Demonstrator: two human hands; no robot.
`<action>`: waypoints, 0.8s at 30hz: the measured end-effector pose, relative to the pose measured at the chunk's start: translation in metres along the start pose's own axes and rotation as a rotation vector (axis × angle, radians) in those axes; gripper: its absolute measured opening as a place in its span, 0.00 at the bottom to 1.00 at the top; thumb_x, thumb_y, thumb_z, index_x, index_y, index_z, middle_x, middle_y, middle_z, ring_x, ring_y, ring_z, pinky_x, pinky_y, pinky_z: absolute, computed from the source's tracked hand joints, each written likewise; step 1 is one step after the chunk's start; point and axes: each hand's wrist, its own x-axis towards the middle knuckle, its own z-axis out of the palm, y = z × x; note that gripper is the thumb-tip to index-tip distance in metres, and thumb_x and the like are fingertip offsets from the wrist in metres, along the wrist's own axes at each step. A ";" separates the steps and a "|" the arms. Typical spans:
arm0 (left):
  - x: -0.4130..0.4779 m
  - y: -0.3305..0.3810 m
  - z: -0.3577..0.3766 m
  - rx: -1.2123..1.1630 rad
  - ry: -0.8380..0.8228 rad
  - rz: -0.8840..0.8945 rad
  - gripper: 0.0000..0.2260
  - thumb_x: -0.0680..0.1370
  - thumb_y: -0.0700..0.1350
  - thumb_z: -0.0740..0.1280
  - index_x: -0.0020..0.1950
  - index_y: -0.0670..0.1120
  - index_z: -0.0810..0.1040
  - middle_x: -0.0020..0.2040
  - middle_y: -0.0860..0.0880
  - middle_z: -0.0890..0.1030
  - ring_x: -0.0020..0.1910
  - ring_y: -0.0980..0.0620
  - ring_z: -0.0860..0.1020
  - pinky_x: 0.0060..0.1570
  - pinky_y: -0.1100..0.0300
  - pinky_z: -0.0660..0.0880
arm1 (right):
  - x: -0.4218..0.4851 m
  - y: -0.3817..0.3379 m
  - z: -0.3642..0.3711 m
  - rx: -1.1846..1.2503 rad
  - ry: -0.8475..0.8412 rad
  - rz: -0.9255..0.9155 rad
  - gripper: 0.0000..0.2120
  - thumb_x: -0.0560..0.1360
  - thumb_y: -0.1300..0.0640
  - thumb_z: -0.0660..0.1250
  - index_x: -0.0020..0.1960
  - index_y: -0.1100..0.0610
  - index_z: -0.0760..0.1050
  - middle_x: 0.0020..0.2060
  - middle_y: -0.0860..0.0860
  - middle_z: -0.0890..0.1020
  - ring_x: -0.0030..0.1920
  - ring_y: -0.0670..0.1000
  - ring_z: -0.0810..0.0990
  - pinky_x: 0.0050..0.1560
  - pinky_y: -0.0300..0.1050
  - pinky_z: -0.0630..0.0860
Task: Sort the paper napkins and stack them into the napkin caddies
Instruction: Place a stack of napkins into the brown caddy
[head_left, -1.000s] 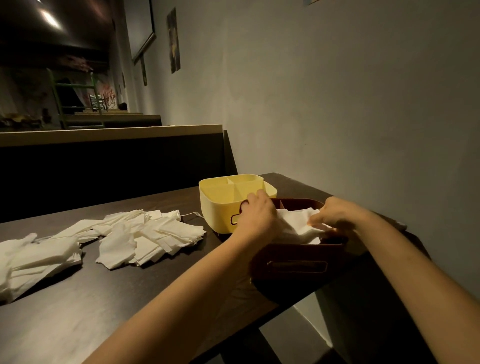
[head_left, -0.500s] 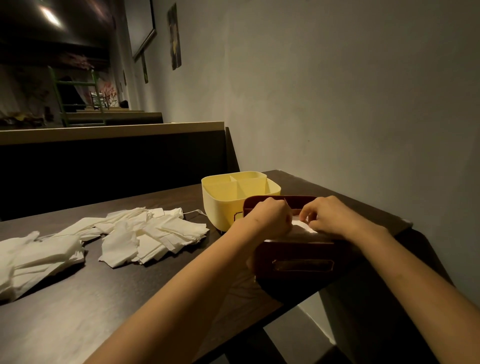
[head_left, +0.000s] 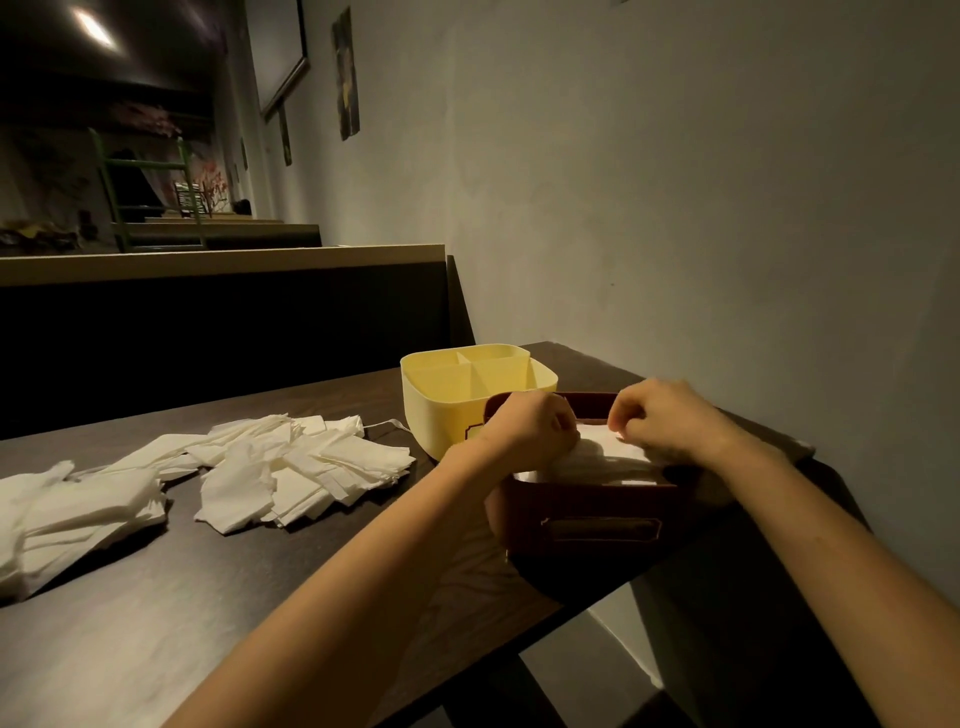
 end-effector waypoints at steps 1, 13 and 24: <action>-0.001 -0.002 -0.001 -0.005 0.025 0.007 0.10 0.78 0.40 0.64 0.58 0.40 0.80 0.56 0.44 0.81 0.54 0.48 0.78 0.50 0.63 0.73 | -0.001 -0.002 -0.003 0.003 0.030 -0.006 0.10 0.76 0.66 0.62 0.49 0.56 0.79 0.52 0.53 0.79 0.47 0.47 0.74 0.46 0.39 0.70; -0.031 -0.029 -0.045 -0.188 0.320 -0.125 0.09 0.79 0.38 0.62 0.56 0.40 0.79 0.55 0.43 0.81 0.53 0.49 0.79 0.50 0.60 0.76 | -0.002 -0.076 0.004 0.132 0.155 -0.263 0.11 0.77 0.63 0.61 0.55 0.57 0.79 0.51 0.53 0.81 0.44 0.46 0.75 0.43 0.34 0.71; -0.148 -0.148 -0.090 -0.141 0.558 -0.506 0.09 0.80 0.41 0.61 0.55 0.40 0.79 0.48 0.42 0.82 0.45 0.48 0.79 0.46 0.56 0.76 | 0.039 -0.185 0.135 0.251 0.041 -0.373 0.15 0.75 0.60 0.65 0.61 0.57 0.74 0.55 0.55 0.80 0.53 0.52 0.78 0.54 0.45 0.75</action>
